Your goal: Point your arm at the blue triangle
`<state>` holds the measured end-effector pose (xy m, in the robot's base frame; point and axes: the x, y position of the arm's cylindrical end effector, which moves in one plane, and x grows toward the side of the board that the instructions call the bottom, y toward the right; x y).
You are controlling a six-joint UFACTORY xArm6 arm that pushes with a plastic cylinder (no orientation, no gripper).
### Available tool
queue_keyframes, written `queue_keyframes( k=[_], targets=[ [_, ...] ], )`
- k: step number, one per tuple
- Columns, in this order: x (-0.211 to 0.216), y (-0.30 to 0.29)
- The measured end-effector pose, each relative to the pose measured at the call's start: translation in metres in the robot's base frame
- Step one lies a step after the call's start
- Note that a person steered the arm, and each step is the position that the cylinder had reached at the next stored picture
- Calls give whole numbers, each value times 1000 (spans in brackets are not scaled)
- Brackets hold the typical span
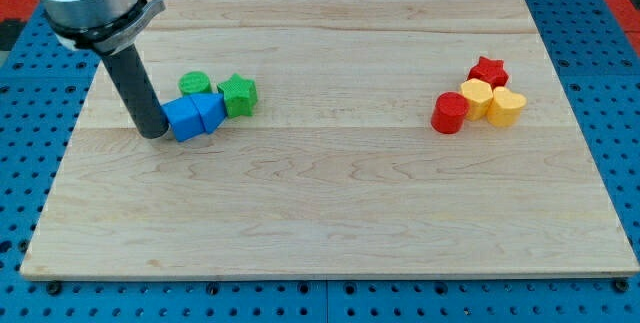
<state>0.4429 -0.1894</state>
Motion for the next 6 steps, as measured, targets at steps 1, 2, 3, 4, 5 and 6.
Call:
queue_keyframes(
  k=[1,2,3,4,5,6],
  targets=[
    [-31,22],
    [-53,53],
    [-81,63],
    [-87,26],
    [-19,-1],
    [48,61]
  ],
)
